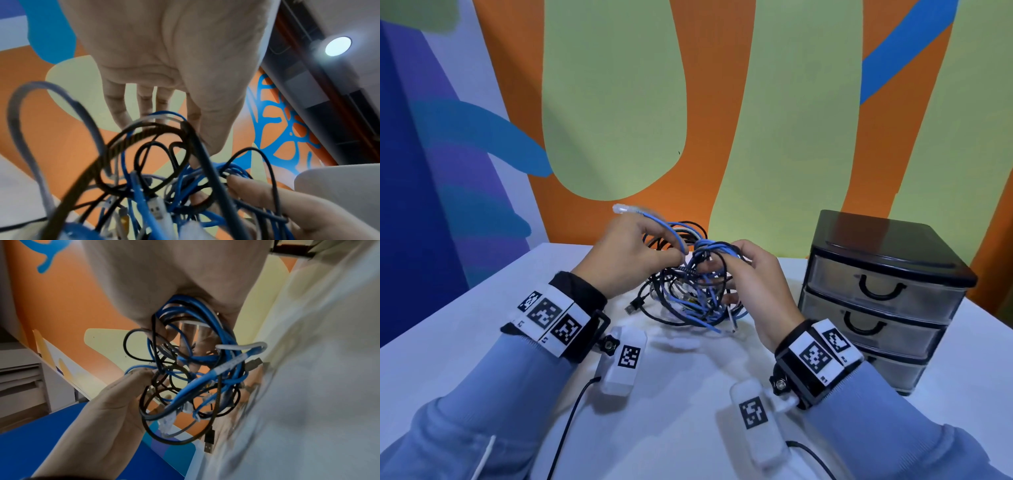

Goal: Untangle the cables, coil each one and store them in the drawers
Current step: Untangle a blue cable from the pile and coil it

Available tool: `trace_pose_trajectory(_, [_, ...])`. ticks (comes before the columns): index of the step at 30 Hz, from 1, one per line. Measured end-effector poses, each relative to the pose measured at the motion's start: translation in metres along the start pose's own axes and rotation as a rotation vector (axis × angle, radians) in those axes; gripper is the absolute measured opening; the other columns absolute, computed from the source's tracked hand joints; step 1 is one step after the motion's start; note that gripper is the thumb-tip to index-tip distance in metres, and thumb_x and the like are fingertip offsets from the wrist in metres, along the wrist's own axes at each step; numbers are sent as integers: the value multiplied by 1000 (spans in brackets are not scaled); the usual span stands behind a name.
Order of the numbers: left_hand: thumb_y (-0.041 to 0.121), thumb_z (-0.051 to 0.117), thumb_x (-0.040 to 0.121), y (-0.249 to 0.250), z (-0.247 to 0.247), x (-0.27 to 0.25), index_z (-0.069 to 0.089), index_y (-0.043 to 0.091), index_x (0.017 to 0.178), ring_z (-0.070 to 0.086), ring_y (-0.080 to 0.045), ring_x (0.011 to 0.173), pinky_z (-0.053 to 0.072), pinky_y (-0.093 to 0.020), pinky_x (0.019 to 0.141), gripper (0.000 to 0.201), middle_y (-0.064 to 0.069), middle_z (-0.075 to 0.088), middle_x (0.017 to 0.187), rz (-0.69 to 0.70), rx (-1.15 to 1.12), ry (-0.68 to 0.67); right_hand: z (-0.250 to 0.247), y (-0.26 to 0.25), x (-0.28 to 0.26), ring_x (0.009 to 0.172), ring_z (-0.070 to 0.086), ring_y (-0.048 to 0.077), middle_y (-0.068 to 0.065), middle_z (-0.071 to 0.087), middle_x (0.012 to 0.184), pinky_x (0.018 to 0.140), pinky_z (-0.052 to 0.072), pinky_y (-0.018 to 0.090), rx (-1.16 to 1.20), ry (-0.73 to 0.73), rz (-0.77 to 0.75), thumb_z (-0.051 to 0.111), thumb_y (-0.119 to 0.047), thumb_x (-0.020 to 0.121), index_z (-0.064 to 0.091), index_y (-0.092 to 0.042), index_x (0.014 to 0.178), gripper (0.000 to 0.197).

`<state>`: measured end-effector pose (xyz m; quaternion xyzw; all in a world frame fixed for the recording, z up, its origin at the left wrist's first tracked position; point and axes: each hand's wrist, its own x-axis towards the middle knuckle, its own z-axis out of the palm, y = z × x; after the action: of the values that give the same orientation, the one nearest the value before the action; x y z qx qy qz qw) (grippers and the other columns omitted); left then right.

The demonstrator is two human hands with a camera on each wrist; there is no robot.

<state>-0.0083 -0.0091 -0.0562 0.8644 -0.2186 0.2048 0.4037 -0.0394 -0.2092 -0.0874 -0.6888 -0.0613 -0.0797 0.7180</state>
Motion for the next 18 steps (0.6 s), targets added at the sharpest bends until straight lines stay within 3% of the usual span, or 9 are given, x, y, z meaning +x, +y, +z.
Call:
trace_pose_trajectory(2, [36, 80, 82, -1, -1, 3, 83, 28, 76, 63, -11, 95, 48, -37, 89, 10, 7, 75, 86, -64, -23, -12, 0, -3, -3, 83, 78, 35, 12, 80, 96, 51, 38, 29, 64, -11, 30, 55, -13, 103, 57, -11, 101, 4])
trace_pose_trajectory(5, [44, 76, 92, -2, 0, 3, 81, 23, 77, 57, -4, 68, 43, -32, 69, 26, 13, 68, 65, -132, -63, 13, 2, -6, -7, 88, 79, 36, 14, 80, 101, 53, 36, 31, 137, -32, 77, 51, -14, 104, 53, -15, 101, 4])
trace_pose_trajectory(8, [51, 68, 99, -3, 2, 3, 81, 27, 86, 64, 0, 80, 45, -29, 78, 30, 12, 75, 82, -58, -45, -4, 3, -5, -9, 87, 79, 39, 13, 80, 103, 52, 37, 29, 172, -38, 120, 51, -15, 105, 51, -17, 102, 3])
trace_pose_trajectory(12, [46, 89, 81, -1, 3, 1, 74, 32, 98, 63, -4, 107, 47, -27, 91, 27, 15, 66, 112, 24, -30, 38, 2, -1, -7, 83, 78, 45, 8, 80, 106, 56, 42, 32, 260, -17, 170, 50, -18, 106, 55, -12, 115, 12])
trace_pose_trajectory(15, [30, 95, 74, 4, 1, -2, 68, 34, 90, 51, -11, 123, 41, -32, 99, 32, 9, 56, 124, 69, 82, 8, 4, 1, -7, 85, 77, 47, 11, 79, 110, 66, 47, 38, 338, -13, 193, 47, -19, 108, 52, -14, 117, 12])
trace_pose_trajectory(17, [18, 90, 77, 4, -1, -3, 72, 37, 78, 41, -15, 126, 36, -33, 102, 26, 6, 51, 128, 86, 149, -1, 5, 3, -6, 86, 77, 46, 11, 79, 111, 70, 52, 42, 395, 7, 197, 46, -20, 110, 53, -15, 114, 10])
trace_pose_trajectory(18, [15, 86, 78, 3, -2, -4, 74, 38, 74, 39, -16, 125, 34, -33, 103, 27, 5, 50, 129, 87, 190, -19, 6, 4, -5, 87, 77, 46, 11, 79, 112, 76, 56, 48, 424, 22, 193, 47, -21, 110, 53, -15, 115, 10])
